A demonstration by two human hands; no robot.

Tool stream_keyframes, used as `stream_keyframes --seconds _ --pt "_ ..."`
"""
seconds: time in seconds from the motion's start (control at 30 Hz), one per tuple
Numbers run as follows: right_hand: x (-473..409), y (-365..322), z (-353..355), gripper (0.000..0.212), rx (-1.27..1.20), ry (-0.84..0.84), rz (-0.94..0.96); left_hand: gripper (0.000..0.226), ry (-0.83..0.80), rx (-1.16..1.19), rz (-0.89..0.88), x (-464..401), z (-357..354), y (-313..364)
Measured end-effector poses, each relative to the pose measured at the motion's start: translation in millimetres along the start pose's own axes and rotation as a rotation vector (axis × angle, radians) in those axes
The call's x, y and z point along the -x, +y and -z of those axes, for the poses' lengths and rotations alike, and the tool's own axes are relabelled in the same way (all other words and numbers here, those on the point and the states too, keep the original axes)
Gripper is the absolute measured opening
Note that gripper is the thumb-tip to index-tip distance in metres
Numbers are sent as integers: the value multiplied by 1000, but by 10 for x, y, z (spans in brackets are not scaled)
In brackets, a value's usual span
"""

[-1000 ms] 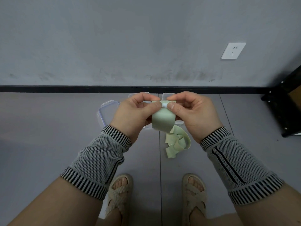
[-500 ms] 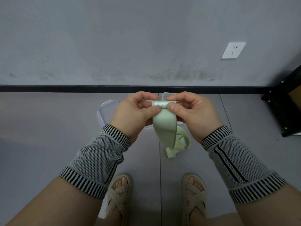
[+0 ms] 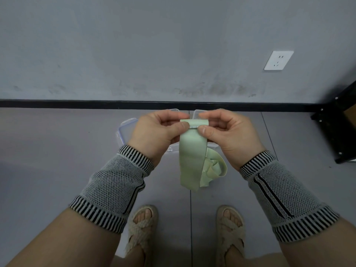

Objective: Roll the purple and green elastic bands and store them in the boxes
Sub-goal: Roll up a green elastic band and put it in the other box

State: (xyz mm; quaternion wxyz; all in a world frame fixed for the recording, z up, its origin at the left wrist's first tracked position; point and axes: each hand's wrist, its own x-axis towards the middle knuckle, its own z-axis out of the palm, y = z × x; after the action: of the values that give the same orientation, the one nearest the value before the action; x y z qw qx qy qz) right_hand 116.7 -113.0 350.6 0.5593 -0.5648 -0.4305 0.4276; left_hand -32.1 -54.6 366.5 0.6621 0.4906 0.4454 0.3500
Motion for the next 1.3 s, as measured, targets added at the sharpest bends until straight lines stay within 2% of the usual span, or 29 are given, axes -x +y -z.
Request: stream_keyframes --seconds 0.07,0.23,0.37,0.53,0.87,1.13,1.3 --pt "3 6 10 27 -57 -26 -51 15 -6 -19 -21 -4 8 1" --pt "-3 4 -12 14 -17 -33 -60 18 -4 -86 -59 5 -12 -19" --pt "-20 18 2 11 -68 14 -64 18 23 0 -24 9 -49 -6" --pt "-44 28 36 6 -138 69 -92 4 87 -103 24 -6 -51 -33" --pt "-56 37 25 6 -128 151 -84 5 129 -178 15 -14 -46 -68" --pt "-40 -5 10 9 -205 123 -98 18 23 -120 40 -6 -52 -57" --pt "-29 5 -4 8 -189 131 -65 16 -39 -9 54 -12 -77 -40"
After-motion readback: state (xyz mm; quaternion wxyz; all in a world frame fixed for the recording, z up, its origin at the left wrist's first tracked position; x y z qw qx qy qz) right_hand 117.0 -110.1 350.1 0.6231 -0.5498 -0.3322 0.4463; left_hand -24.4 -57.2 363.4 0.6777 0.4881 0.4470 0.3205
